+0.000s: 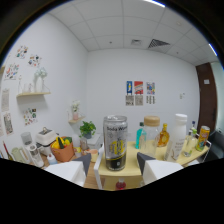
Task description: Make me a cup of Mojito.
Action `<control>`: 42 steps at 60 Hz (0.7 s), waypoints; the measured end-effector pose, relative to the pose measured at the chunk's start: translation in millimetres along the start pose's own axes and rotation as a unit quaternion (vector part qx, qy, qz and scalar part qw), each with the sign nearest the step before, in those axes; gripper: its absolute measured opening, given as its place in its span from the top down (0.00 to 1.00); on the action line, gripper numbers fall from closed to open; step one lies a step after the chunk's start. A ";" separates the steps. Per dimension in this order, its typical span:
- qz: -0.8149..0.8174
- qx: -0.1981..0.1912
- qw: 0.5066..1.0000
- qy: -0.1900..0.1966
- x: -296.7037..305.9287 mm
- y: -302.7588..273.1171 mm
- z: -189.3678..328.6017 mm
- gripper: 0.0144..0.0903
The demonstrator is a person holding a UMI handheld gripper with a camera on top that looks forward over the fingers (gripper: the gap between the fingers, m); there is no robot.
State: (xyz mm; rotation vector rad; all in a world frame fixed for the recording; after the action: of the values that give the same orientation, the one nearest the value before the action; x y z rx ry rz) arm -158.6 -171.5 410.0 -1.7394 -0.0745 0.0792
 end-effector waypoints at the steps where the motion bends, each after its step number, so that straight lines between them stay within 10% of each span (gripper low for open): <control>1: 0.000 0.001 1.000 0.001 0.0 -1.6 5.5 0.07; 15: 0.008 -0.001 1.000 0.006 0.4 -12.4 65.5 0.15; 24: 0.011 0.000 1.000 0.013 4.3 -14.3 80.2 0.46; 42: 0.006 0.002 1.000 0.008 4.0 -15.0 78.3 0.50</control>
State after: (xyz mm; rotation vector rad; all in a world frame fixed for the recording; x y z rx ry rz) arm -162.2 -91.7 411.5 -1.7373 -0.0515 0.0739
